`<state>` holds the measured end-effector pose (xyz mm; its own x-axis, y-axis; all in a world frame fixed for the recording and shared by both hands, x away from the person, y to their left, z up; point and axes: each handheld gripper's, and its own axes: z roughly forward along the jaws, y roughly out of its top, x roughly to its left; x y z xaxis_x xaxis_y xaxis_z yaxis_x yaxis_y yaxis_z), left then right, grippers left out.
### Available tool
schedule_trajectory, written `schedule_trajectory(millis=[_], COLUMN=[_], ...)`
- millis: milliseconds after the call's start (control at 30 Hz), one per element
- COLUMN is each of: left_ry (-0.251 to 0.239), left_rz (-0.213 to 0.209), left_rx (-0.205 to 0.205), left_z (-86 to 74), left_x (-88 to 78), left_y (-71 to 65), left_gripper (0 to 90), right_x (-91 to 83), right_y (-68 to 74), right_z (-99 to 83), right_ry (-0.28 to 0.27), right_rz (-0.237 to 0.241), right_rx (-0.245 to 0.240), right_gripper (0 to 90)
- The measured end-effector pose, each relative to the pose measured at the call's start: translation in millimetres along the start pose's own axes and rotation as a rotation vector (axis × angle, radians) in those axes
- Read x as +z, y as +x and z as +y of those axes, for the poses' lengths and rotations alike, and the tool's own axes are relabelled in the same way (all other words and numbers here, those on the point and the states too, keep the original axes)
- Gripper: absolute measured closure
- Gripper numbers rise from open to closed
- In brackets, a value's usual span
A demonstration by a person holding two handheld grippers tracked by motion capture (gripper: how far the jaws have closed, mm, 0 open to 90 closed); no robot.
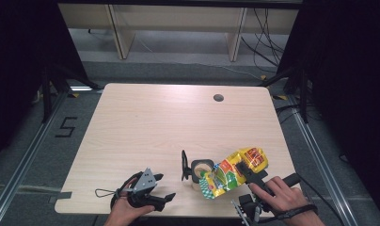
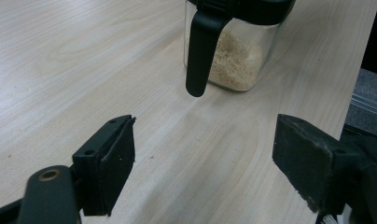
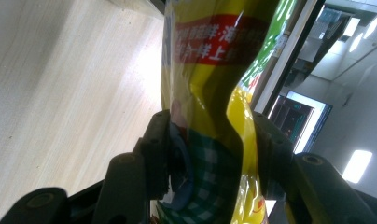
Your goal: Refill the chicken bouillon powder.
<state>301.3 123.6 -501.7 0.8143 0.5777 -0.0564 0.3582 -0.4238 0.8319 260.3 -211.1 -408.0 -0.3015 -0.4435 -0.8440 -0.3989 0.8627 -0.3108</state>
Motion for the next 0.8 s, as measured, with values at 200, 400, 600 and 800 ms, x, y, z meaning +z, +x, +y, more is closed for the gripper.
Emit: schedule_trajectory(millis=[200, 400, 600, 800], left_ry=[0.001, -0.007, -0.015, -0.017], left_rz=[0.001, 0.002, -0.001, -0.008], left_rx=[-0.003, -0.001, -0.002, 0.010], left_z=[0.1, 0.3, 0.0, 0.3], left_x=[-0.1, -0.2, 0.1, 0.5], left_y=[-0.2, -0.5, -0.9, 0.1], left_gripper=[20.8, 20.8, 20.7, 20.7], right_x=[0.0, 0.0, -0.3, -1.6], right_y=[0.0, 0.5, -0.3, 1.5], right_z=[-0.1, -0.1, -0.1, -0.8], right_ry=[-0.001, 0.002, 0.004, 0.019], right_rz=[-0.001, 0.000, 0.002, 0.005], right_rx=[0.001, 0.007, -0.005, 0.016], right_gripper=[56.0, 56.1, 56.1, 56.1])
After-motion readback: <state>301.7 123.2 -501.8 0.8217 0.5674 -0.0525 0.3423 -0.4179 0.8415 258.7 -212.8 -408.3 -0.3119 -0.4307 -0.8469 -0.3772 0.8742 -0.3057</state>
